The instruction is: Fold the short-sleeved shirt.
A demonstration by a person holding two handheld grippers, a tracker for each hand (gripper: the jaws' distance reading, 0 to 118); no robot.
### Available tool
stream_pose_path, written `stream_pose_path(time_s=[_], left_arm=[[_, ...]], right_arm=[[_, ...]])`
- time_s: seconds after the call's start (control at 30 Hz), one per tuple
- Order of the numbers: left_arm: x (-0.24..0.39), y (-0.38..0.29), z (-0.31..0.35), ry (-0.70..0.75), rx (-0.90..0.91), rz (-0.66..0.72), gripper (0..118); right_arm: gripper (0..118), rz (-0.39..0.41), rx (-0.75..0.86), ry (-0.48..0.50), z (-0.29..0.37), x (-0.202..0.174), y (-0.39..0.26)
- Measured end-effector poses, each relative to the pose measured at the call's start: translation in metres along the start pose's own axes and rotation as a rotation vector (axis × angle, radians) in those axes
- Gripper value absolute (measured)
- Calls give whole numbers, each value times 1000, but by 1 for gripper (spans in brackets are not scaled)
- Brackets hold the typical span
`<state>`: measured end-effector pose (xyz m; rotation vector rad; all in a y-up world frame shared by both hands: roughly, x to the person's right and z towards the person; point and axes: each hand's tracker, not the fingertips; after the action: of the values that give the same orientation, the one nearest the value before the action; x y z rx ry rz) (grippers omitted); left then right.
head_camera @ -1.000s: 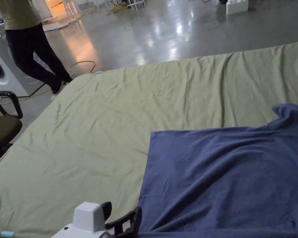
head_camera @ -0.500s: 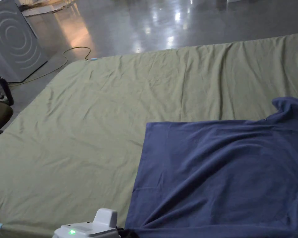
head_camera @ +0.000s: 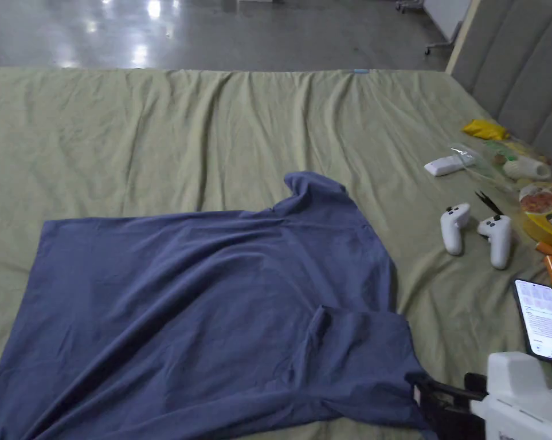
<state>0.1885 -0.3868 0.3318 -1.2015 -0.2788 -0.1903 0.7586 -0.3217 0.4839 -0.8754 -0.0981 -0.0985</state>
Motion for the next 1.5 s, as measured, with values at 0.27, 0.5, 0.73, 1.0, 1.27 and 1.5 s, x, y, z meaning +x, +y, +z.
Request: stream_pose_path(time_s=[0.27, 0.5, 0.73, 1.0, 1.27, 1.5], left_arm=[[3, -2, 6, -8, 4, 33, 8], [0, -5, 25, -28, 45, 39, 6], [-38, 57, 71, -104, 289, 172, 6], [-46, 158, 4, -22, 265, 102, 6], [-47, 206, -46, 29, 243, 111, 6], [-47, 193, -27, 40, 360, 160, 72]], right_arm=[[46, 21, -209, -44, -60, 9, -11], [4, -19, -124, -23, -42, 6, -8], [4, -82, -11, 38, -31, 15, 70], [4, -48, -36, 13, -118, 6, 150], [4, -33, -110, -40, -191, 9, 167], [76, -36, -55, -66, -188, 20, 160]])
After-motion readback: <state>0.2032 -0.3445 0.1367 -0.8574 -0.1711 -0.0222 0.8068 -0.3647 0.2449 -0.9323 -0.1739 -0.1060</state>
